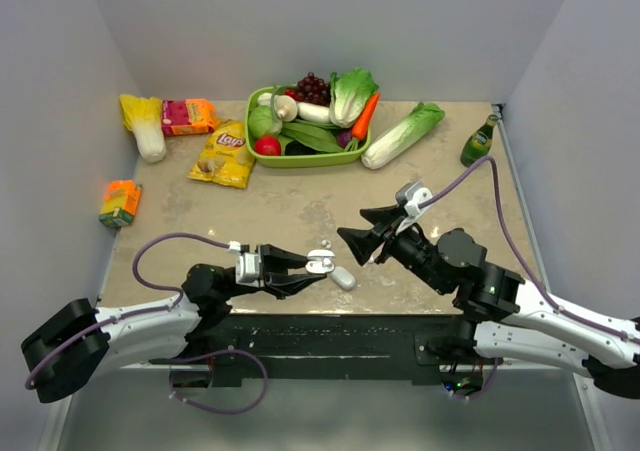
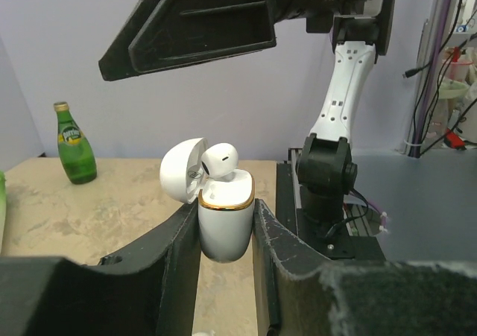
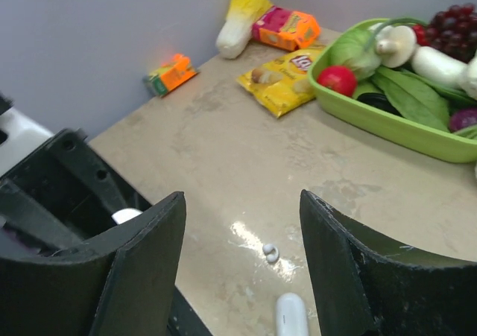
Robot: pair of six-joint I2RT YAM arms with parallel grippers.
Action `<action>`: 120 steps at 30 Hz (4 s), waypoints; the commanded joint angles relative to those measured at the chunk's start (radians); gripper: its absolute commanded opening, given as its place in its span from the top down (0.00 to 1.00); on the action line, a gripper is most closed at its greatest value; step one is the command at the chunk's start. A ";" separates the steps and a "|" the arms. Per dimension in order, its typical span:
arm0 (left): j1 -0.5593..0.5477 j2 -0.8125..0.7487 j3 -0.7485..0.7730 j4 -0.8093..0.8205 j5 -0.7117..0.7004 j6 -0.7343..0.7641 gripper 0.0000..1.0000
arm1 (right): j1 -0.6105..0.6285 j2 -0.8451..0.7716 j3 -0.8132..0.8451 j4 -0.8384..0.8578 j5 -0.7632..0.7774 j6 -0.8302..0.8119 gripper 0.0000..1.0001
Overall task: Insert the wireless bluetooth earbuds into the charging case
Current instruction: Adjust the right earbud in the right side groove of the charging case.
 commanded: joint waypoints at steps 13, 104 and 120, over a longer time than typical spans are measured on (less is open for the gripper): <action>0.002 -0.005 0.019 0.405 0.029 0.027 1.00 | 0.000 -0.036 0.069 -0.189 -0.300 -0.100 0.35; 0.002 0.087 0.059 0.428 0.096 -0.028 1.00 | 0.001 0.073 0.106 -0.151 -0.411 -0.070 0.30; 0.002 0.099 0.056 0.448 0.110 -0.048 1.00 | 0.001 0.050 0.112 -0.121 -0.332 -0.050 0.27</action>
